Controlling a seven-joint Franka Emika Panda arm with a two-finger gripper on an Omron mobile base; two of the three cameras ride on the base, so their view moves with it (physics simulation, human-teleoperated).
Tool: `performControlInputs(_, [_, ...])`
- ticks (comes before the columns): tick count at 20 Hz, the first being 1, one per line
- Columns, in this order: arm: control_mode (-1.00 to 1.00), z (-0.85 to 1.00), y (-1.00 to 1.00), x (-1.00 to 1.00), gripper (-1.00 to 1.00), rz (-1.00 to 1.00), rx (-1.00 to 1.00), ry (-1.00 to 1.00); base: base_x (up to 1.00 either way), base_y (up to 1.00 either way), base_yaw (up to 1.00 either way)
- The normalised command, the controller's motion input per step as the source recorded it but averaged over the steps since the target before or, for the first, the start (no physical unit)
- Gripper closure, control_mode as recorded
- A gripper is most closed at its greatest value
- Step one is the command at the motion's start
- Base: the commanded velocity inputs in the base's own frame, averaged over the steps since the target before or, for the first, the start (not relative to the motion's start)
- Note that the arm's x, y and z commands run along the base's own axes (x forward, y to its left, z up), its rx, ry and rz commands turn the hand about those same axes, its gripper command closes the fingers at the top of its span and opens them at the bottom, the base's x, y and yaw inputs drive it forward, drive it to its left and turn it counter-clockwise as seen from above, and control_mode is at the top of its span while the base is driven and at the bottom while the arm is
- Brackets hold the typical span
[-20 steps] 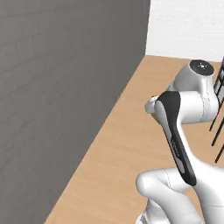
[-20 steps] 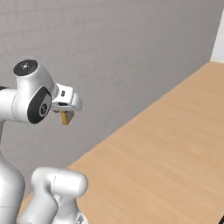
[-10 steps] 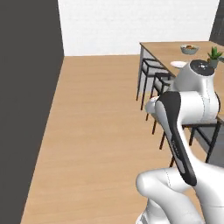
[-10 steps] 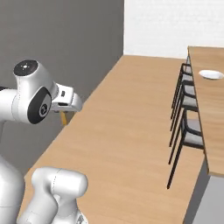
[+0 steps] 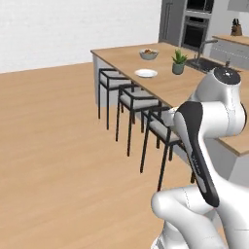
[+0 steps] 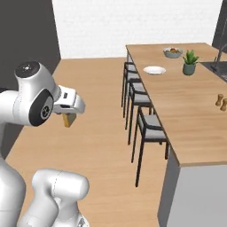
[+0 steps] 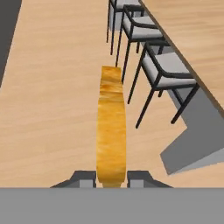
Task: Start the toaster. Once the lever pops up, take the bread to the plate on the dining counter.
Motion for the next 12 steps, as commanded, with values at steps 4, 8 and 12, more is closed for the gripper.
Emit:
performControlInputs(4, [1.00,0.00,0.00,0.00,1.00,0.00,0.00,0.00,0.72,0.57,-0.32])
performControlInputs(8, [1.00,0.00,0.00,0.00,1.00,0.00,0.00,0.00,0.72,0.64,-0.31])
performControlInputs(12, [1.00,0.00,0.00,0.00,1.00,0.00,0.00,0.00,0.65,0.67,-0.32])
